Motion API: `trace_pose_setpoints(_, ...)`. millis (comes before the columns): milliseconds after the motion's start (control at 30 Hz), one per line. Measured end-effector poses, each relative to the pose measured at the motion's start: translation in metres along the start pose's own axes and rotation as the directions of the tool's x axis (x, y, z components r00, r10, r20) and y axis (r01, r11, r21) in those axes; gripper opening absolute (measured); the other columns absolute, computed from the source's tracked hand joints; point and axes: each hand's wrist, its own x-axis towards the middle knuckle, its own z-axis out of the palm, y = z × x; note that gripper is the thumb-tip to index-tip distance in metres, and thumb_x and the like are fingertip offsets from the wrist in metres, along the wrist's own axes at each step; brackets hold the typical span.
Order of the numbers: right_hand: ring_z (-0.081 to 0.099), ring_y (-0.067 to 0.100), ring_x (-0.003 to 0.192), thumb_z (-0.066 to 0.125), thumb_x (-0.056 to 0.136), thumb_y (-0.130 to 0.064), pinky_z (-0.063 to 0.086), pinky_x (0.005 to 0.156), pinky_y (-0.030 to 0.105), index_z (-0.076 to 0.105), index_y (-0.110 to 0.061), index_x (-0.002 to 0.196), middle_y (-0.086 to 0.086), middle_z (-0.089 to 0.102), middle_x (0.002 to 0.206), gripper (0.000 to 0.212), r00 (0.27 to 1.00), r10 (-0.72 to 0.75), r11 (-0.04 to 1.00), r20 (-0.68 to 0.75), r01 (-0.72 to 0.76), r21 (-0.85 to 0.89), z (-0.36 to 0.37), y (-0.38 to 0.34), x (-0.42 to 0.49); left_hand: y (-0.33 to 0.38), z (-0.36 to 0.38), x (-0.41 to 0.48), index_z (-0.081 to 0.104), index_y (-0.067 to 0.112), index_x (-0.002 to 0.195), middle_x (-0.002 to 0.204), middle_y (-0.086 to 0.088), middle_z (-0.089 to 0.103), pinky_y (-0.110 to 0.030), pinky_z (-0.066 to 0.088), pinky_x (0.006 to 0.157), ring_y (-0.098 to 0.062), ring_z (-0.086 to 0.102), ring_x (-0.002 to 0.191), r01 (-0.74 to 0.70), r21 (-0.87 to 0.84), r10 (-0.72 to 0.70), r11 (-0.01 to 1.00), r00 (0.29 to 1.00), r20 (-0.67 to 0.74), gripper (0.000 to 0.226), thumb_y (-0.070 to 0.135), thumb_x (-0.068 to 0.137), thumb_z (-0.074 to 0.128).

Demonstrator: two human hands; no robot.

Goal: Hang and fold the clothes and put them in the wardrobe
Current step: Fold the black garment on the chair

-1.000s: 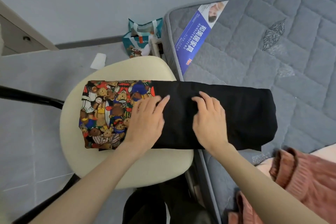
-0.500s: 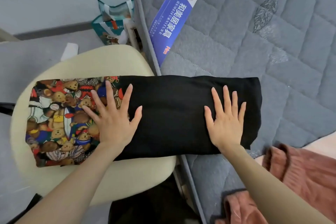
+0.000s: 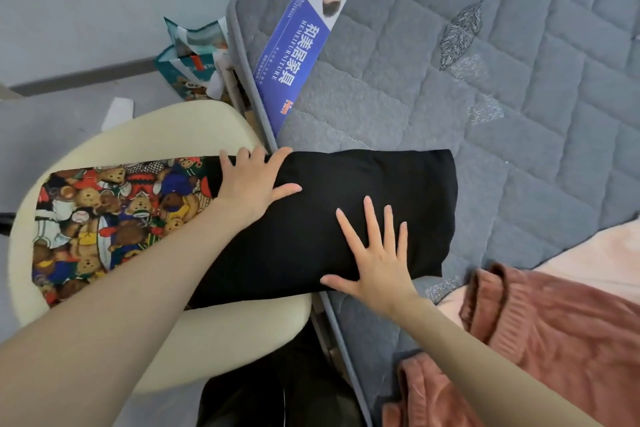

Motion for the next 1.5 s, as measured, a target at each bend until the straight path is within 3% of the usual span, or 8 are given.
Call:
trace_pose_setpoints(167,-0.026,0.043,0.14,0.059,0.078,-0.061,-0.014,0.107,0.067,-0.037,-0.046,0.135,0.003,-0.041,0.149,0.113,0.996,-0.071,0.967,0.047,0.08,-0.241,-0.015,0.006,0.013,-0.016,-0.011,-0.008,0.038,0.018,0.129,0.113,-0.011,0.057,-0.044,0.042,0.08,-0.033,0.056,0.102,0.035,-0.039,-0.034,0.999,0.999,0.027,0.06,0.064,0.091,0.032)
trace_pose_setpoints(367,-0.024,0.043,0.141,0.06,0.089,-0.03,-0.017,0.104,0.069,-0.021,-0.05,0.142,0.004,-0.024,0.158,0.099,0.999,-0.005,0.964,-0.054,-0.01,-0.267,-0.032,-0.026,0.022,-0.038,0.009,-0.056,0.047,0.008,0.116,0.11,-0.013,0.06,-0.041,0.046,0.078,-0.031,0.058,0.099,0.292,-0.418,-0.247,0.86,0.956,0.159,0.055,0.057,0.092,0.041)
trace_pose_setpoints(600,0.008,0.037,0.139,0.047,0.085,0.005,0.033,0.106,0.04,0.044,-0.036,0.139,0.003,0.0,0.16,0.068,0.933,0.125,0.934,-0.337,0.004,0.357,-0.045,-0.071,0.043,-0.066,0.058,-0.13,0.053,0.009,0.118,0.117,-0.01,0.061,-0.04,0.048,0.088,-0.029,0.057,0.107,0.587,-0.723,-0.455,0.364,0.79,0.411,0.05,0.052,0.092,0.049)
trace_pose_setpoints(700,0.017,0.031,0.134,0.048,0.091,-0.007,0.028,0.089,0.025,0.048,-0.036,0.13,0.001,0.006,0.157,0.048,0.906,0.335,0.715,-0.26,-0.064,0.696,-0.039,-0.088,0.043,-0.07,0.063,-0.138,0.049,0.012,0.122,0.116,-0.004,0.057,-0.036,0.048,0.084,-0.024,0.056,0.103,0.6,-0.754,-0.43,0.267,0.775,0.464,0.049,0.05,0.091,0.054)
trace_pose_setpoints(833,0.04,0.034,0.124,0.06,0.09,-0.036,0.038,0.098,0.038,0.034,-0.042,0.132,0.009,0.035,0.139,0.05,0.84,0.531,0.307,0.113,-0.315,0.898,-0.042,-0.089,0.052,-0.069,0.043,-0.116,0.046,0.02,0.131,0.108,0.012,0.051,-0.022,0.044,0.07,-0.007,0.053,0.09,0.436,-0.872,-0.422,0.222,0.849,0.317,0.052,0.048,0.089,0.058)
trace_pose_setpoints(1067,0.054,0.024,0.102,0.071,0.083,-0.037,0.044,0.088,0.033,0.027,-0.017,0.115,0.001,0.052,0.112,0.058,0.776,0.562,0.098,0.286,-0.405,0.909,-0.034,-0.085,0.063,-0.06,0.021,-0.063,0.053,0.012,0.125,0.117,-0.001,0.061,-0.037,0.051,0.089,-0.023,0.06,0.104,0.478,-0.875,-0.417,0.079,0.813,0.407,0.061,0.054,0.081,0.066)
trace_pose_setpoints(1233,0.059,0.011,0.084,0.07,0.082,-0.043,0.046,0.07,0.022,0.058,-0.017,0.102,-0.005,0.063,0.101,0.035,0.816,0.459,0.065,0.351,-0.425,0.903,-0.05,-0.079,0.055,-0.063,0.006,-0.078,0.063,0.022,0.095,0.095,0.005,0.067,-0.025,0.05,0.066,-0.017,0.065,0.092,0.408,-0.91,-0.407,-0.069,0.822,0.399,0.034,0.051,0.079,0.07)
trace_pose_setpoints(1500,0.069,0.006,0.067,0.072,0.072,-0.061,0.046,0.04,0.012,0.063,-0.02,0.094,-0.009,0.071,0.084,0.048,0.926,0.245,0.083,0.288,-0.316,0.945,-0.188,-0.139,0.022,-0.11,-0.116,-0.139,0.049,0.025,0.135,0.138,0.003,0.051,-0.041,0.033,0.11,-0.024,0.048,0.126,0.402,-0.906,-0.46,-0.128,0.786,0.414,0.079,0.075,0.074,0.056)
